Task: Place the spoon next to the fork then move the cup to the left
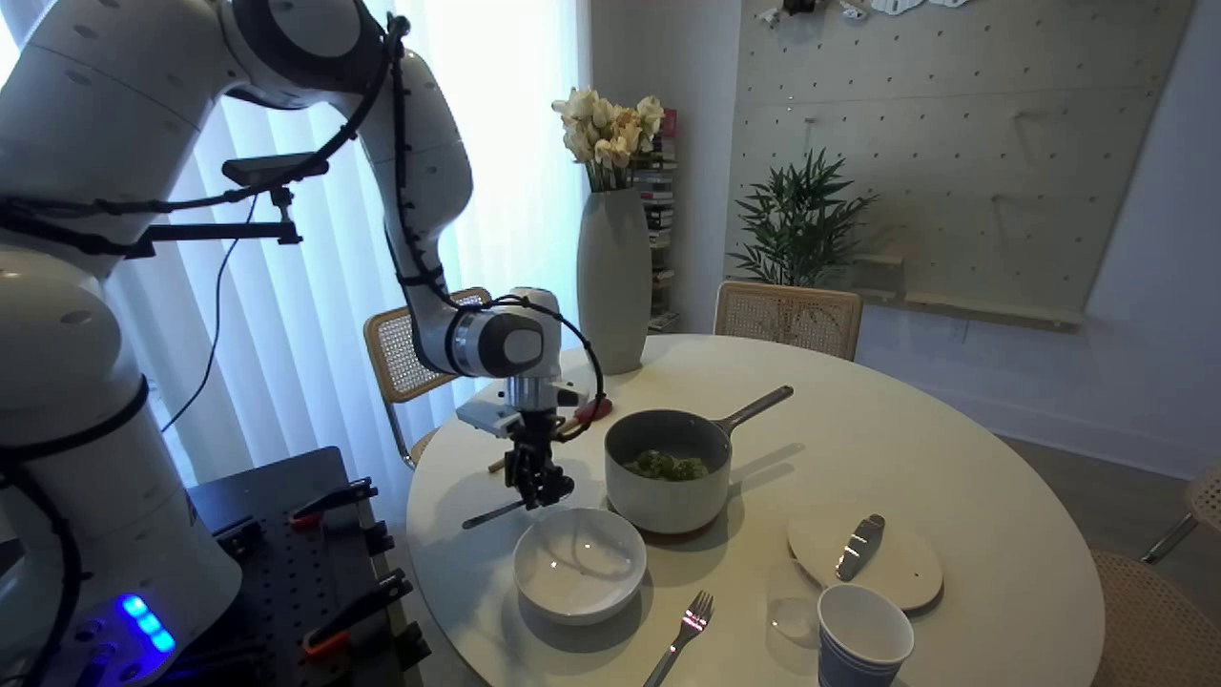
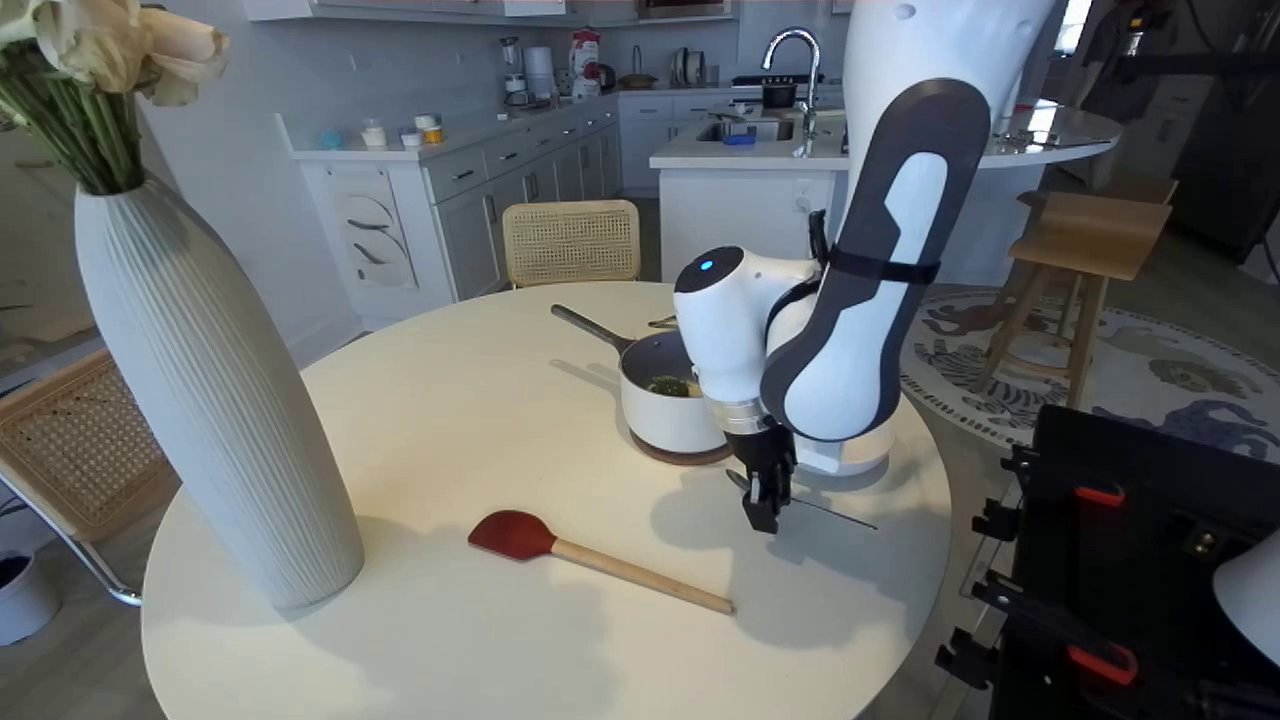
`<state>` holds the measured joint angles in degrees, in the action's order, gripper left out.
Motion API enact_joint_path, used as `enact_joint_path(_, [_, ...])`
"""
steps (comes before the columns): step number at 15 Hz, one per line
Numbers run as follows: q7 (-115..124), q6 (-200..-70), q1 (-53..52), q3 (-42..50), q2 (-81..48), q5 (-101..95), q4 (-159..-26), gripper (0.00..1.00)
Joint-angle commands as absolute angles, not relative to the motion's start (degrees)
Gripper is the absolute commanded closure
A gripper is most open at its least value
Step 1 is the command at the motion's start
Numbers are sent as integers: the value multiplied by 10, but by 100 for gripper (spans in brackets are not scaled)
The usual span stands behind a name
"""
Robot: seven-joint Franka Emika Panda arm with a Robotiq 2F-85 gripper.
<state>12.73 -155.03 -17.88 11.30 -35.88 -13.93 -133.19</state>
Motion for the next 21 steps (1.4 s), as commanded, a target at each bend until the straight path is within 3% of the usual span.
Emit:
enact_joint_path(1, [132, -1517, -184, 113, -333, -163, -1329, 100])
enact_joint_path(21, [144, -1418, -142, 105, -177, -268, -1405, 100])
